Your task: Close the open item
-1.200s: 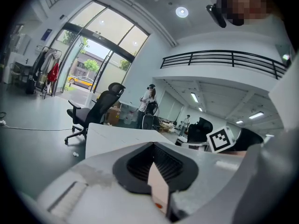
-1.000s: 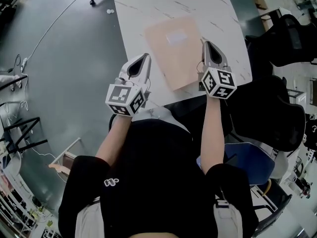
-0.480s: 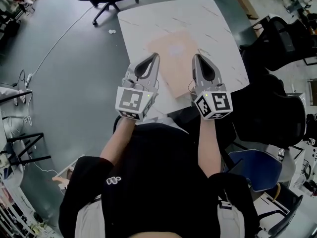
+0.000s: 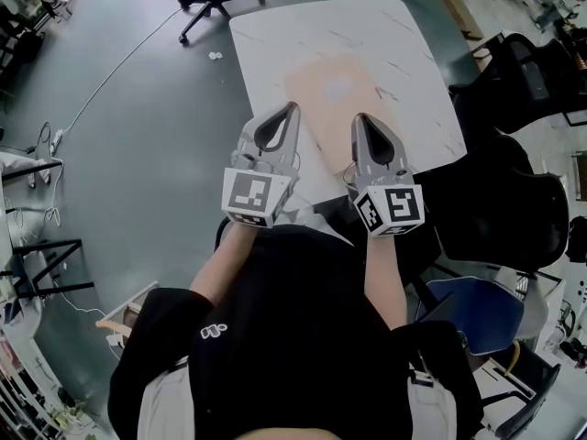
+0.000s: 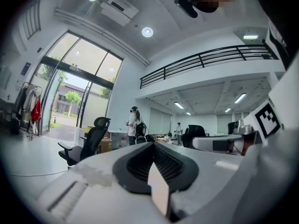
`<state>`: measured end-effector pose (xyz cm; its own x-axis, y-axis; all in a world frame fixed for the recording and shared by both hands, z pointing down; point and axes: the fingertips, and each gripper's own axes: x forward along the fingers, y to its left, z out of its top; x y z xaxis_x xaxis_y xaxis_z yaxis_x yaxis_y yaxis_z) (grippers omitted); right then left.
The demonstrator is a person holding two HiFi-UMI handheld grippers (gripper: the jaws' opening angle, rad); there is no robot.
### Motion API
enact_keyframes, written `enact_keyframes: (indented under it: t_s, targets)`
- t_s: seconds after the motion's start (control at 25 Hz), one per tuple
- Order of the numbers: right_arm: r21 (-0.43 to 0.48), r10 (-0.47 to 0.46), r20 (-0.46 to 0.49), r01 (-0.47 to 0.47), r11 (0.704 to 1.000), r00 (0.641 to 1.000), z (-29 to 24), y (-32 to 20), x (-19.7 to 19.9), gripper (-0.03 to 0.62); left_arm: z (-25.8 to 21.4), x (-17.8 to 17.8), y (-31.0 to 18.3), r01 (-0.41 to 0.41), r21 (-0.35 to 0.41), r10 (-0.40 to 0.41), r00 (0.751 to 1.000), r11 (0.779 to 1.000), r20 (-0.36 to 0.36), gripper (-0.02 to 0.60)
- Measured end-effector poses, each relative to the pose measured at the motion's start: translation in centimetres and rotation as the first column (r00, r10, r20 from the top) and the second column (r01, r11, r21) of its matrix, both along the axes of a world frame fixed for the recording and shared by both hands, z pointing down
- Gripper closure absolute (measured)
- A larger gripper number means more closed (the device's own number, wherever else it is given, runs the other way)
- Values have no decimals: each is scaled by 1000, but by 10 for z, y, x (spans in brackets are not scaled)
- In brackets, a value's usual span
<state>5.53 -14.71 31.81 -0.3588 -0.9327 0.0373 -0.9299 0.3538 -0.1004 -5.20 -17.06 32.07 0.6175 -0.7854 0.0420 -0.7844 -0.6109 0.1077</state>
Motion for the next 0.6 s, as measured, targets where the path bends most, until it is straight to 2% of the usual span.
enact_keyframes:
  t_s: [0.36, 0.6]
  targets:
    - [2, 4, -13, -4, 1000, 1000, 1, 4, -3, 595, 1, 0, 2, -18, 15, 18, 1000, 1000, 20, 584]
    - [-2, 5, -26, -5, 1000, 1000, 2, 3, 2, 595, 3, 1, -1, 3, 19, -3, 1000, 1000, 22, 584]
